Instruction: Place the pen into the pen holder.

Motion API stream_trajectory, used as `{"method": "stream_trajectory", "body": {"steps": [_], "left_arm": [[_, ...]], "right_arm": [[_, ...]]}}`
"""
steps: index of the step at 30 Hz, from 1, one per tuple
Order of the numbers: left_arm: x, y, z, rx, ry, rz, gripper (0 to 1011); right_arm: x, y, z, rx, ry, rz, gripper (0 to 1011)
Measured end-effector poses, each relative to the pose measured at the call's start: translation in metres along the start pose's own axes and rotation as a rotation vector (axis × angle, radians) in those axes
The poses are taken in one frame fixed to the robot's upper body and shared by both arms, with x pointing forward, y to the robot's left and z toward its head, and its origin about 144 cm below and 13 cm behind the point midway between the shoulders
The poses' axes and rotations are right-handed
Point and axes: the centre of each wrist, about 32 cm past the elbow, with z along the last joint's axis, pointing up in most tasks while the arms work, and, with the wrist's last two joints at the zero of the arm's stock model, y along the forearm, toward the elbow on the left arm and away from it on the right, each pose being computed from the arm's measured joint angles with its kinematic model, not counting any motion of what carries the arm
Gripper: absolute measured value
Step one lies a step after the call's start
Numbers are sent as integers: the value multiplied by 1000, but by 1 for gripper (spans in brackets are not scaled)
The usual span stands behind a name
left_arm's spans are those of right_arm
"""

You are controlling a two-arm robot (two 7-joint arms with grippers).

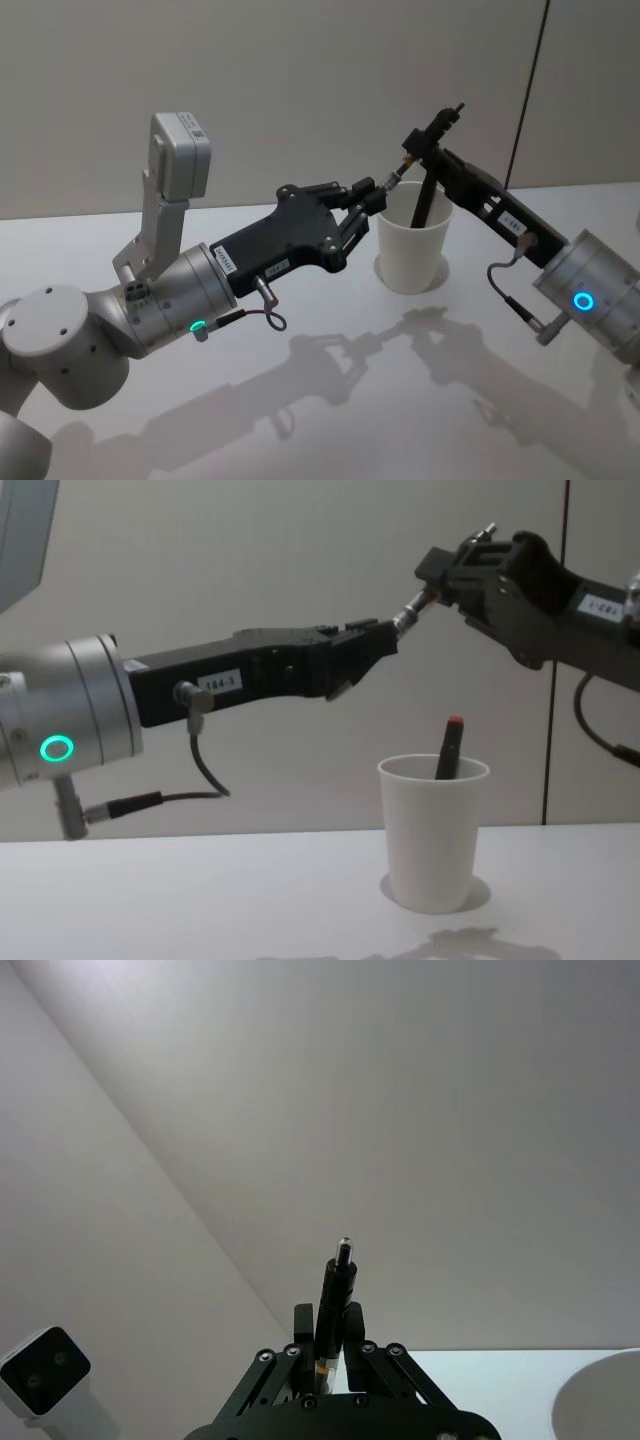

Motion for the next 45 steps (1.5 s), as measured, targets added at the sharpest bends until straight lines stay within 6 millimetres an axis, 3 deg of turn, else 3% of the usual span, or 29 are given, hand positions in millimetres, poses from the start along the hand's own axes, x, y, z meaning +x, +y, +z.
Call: {"method": "stream_trajectory", "body": {"steps": [11,35,40,45], "left_arm": [[0,0,0,0,0,0,134],[0,0,0,0,0,-1,899],[0,0,0,0,0,-1,1001],[0,0,0,0,0,-1,1001]], "right_arm": [[0,0,0,1,0,0,149],[0,0,0,0,0,-3,147],[1,0,0,0,0,-3,147],[2,1,1,-7,-3,2,147]]}}
